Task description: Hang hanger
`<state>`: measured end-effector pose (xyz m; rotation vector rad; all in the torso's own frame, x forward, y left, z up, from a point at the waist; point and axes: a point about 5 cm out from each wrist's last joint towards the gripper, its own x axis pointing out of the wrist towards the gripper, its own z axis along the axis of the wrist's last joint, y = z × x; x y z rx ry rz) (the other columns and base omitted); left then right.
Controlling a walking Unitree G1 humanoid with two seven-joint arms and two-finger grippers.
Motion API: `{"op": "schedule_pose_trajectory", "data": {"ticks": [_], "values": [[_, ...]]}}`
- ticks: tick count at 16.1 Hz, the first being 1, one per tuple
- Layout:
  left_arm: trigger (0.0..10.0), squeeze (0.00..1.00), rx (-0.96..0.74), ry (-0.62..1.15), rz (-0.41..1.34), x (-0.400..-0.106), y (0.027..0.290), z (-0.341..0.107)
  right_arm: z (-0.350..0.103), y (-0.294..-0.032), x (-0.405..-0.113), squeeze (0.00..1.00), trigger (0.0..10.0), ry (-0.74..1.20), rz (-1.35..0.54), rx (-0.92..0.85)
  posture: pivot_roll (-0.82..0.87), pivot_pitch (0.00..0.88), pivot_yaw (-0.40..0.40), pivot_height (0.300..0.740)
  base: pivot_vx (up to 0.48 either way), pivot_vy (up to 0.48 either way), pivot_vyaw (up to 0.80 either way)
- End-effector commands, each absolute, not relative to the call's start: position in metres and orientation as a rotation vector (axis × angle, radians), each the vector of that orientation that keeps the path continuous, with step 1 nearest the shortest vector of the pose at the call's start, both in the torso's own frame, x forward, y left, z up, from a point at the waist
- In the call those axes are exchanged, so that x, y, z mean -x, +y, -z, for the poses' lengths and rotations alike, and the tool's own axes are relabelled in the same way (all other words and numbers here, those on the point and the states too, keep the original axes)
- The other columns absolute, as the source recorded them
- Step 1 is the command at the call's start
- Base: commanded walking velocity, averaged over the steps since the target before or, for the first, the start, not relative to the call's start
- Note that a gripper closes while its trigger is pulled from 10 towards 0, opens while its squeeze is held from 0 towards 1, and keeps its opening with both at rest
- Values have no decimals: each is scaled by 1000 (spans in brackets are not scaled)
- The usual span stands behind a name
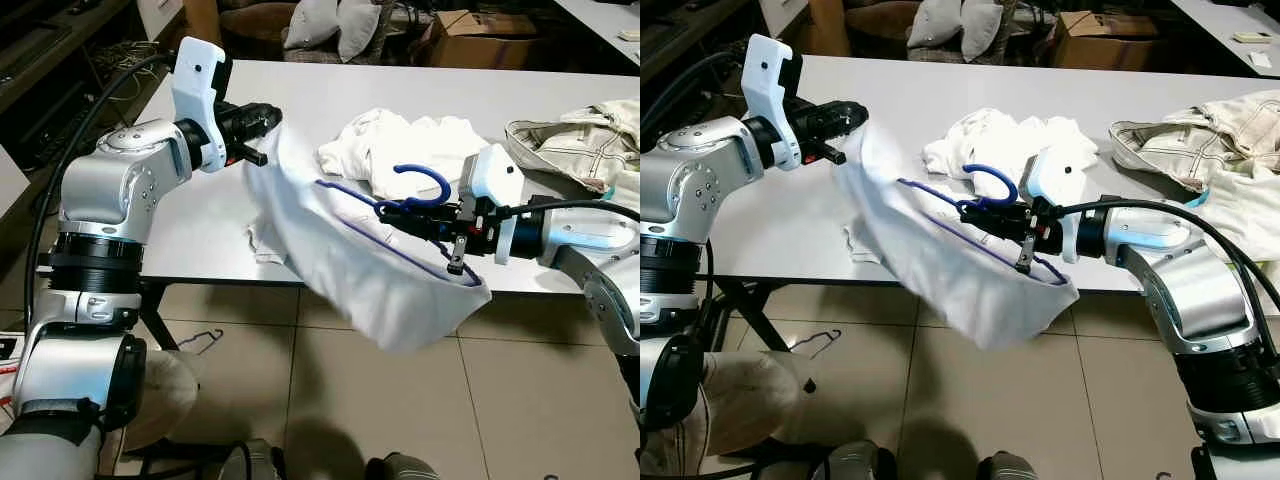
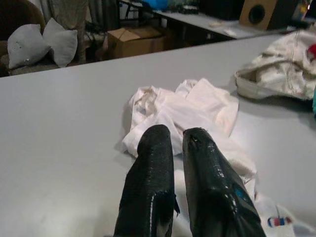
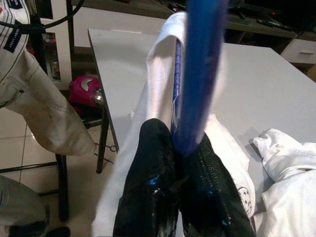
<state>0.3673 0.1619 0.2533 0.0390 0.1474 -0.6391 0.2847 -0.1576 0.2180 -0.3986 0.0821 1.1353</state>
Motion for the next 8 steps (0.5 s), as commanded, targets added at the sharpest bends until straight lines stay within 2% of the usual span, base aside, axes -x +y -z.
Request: {"op": "schedule_pose_trajectory", "data": {"ticks": [1,6,8], "values": [[10000,1000,-66,168,633,-368,164,-253,-222,-159,-284,0,10000,72,-1136,389,-94,0,27,740,0,0,0],[10000,1000,-109,217,560,-372,181,-244,-226,-165,-285,0,10000,67,-1114,374,-95,0,30,740,0,0,0],[10000,965,-119,142,559,-370,194,-253,-232,-178,-288,0,10000,93,-1077,386,-103,0,37,740,0,0,0]]}}
